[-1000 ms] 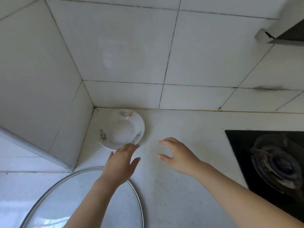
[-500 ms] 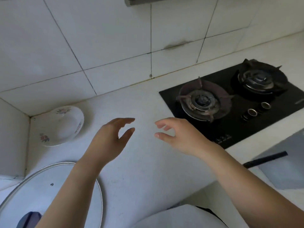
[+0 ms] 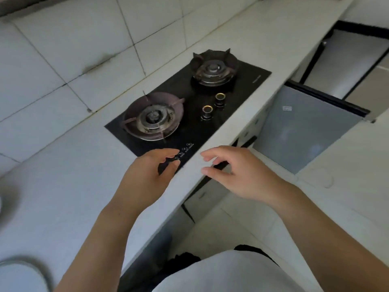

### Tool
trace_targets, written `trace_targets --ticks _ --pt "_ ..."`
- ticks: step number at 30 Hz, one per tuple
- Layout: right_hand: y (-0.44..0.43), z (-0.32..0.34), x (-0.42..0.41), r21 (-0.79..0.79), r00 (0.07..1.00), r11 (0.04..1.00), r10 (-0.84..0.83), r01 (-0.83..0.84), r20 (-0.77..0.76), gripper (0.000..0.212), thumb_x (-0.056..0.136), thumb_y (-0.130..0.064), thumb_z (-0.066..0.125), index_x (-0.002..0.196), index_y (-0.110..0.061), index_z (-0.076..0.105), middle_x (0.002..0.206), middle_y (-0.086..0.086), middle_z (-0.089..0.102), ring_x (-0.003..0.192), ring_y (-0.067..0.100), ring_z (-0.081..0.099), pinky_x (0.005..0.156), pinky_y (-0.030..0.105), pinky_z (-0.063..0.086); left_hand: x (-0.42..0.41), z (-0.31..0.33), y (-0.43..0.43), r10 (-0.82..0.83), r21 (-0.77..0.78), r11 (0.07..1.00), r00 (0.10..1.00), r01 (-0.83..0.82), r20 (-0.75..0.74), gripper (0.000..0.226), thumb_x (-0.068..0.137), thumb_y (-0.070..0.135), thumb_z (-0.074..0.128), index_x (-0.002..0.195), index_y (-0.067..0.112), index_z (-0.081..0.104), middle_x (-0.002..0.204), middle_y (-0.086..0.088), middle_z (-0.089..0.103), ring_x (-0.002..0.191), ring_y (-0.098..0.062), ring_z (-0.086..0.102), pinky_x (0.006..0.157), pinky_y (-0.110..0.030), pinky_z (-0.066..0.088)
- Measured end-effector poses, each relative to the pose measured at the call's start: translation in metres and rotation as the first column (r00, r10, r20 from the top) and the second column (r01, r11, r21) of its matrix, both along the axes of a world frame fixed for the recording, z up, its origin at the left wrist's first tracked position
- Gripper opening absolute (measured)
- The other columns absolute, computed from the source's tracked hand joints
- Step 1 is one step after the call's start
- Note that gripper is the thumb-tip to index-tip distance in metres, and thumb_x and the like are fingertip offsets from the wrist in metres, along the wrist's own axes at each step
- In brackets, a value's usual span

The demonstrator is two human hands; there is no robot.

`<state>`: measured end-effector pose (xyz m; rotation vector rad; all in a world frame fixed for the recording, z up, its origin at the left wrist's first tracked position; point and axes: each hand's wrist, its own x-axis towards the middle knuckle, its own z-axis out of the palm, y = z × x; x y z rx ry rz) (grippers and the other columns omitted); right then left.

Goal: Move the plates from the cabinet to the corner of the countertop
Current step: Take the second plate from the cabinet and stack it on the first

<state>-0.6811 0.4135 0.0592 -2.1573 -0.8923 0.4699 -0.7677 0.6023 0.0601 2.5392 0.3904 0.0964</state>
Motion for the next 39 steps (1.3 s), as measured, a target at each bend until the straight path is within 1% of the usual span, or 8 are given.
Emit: trace_targets --ticks 4,8,11,16,22,25,32,39 --pt "-0.094 0.002 0.007 -0.045 0.985 0.984 -0.172 0.173 0.016 0.039 0.088 -0.04 0.058 0.124 -0.025 0.056 0.116 -0.012 0.062 0.103 0.004 0.056 0.078 0.012 0.041 0.043 -0.009 -0.081 -0.218 -0.047 0.975 0.976 0.217 -0.008 0.031 0.091 0.035 0.052 0.121 0.032 0.058 0.121 0.017 0.058 0.103 -0.001 0.053 0.083 -0.018 0.037" --pt "-0.197 -0.005 -0.009 -0.116 0.907 0.9 -0.42 0.421 0.037 0.038 0.088 -0.043 0.055 0.124 -0.029 0.054 0.117 -0.015 0.059 0.104 0.003 0.054 0.071 0.006 0.035 0.088 -0.02 -0.174 -0.412 -0.076 0.91 0.909 0.408 -0.057 0.034 0.09 0.033 0.054 0.123 0.025 0.059 0.125 0.008 0.059 0.108 -0.01 0.057 0.087 -0.021 0.04" --pt "-0.256 -0.011 -0.028 -0.147 0.793 0.783 -0.608 0.605 0.024 0.036 0.087 -0.047 0.055 0.121 -0.035 0.054 0.115 -0.022 0.056 0.103 -0.002 0.052 0.067 0.004 0.034 0.113 -0.021 -0.233 -0.561 -0.079 0.827 0.824 0.556 -0.077 0.034 0.091 0.032 0.053 0.125 0.025 0.057 0.125 0.006 0.058 0.106 -0.01 0.055 0.083 -0.016 0.034" --pt "-0.301 -0.021 -0.028 -0.126 0.594 0.592 -0.804 0.796 -0.019 0.035 0.087 -0.047 0.055 0.12 -0.036 0.054 0.112 -0.024 0.055 0.1 -0.004 0.052 0.072 0.003 0.035 0.142 -0.022 -0.299 -0.697 -0.065 0.717 0.712 0.694 -0.081 0.033 0.093 0.037 0.049 0.124 0.032 0.054 0.117 0.016 0.055 0.102 -0.001 0.049 0.083 -0.019 0.033" --pt "-0.336 -0.033 0.013 -0.163 0.524 0.518 -0.852 0.84 -0.006 0.036 0.087 -0.047 0.055 0.121 -0.035 0.054 0.115 -0.021 0.057 0.1 -0.001 0.053 0.071 0.002 0.034 0.194 -0.045 -0.352 -0.789 -0.132 0.614 0.599 0.778 -0.138 0.032 0.091 0.04 0.05 0.122 0.035 0.054 0.122 0.017 0.056 0.104 -0.002 0.053 0.085 -0.019 0.036" --pt "-0.359 -0.042 0.048 -0.193 0.493 0.487 -0.87 0.852 -0.017 0.034 0.087 -0.047 0.055 0.118 -0.035 0.055 0.115 -0.02 0.058 0.1 0.0 0.054 0.073 0.007 0.036 0.232 -0.059 -0.378 -0.811 -0.152 0.584 0.568 0.797 -0.14 0.032 0.091 0.04 0.05 0.123 0.035 0.054 0.123 0.017 0.055 0.104 0.0 0.052 0.084 -0.017 0.034" --pt "-0.408 -0.041 0.164 -0.309 0.52 0.489 -0.854 0.815 0.019 0.038 0.09 -0.046 0.051 0.125 -0.032 0.051 0.124 -0.016 0.056 0.111 0.003 0.05 0.085 0.017 0.036 0.361 -0.064 -0.438 -0.85 -0.161 0.524 0.501 0.836 -0.165 0.033 0.091 0.038 0.052 0.123 0.032 0.055 0.125 0.011 0.058 0.107 -0.007 0.055 0.085 -0.02 0.038" --pt "-0.46 -0.02 0.244 -0.248 0.434 0.406 -0.898 0.88 0.07 0.04 0.089 -0.045 0.053 0.126 -0.029 0.052 0.125 -0.014 0.056 0.112 0.005 0.05 0.089 0.018 0.037 0.458 -0.042 -0.509 -0.9 -0.14 0.436 0.427 0.889 -0.091 0.034 0.091 0.04 0.052 0.123 0.033 0.054 0.121 0.014 0.058 0.103 -0.004 0.054 0.086 -0.02 0.038"
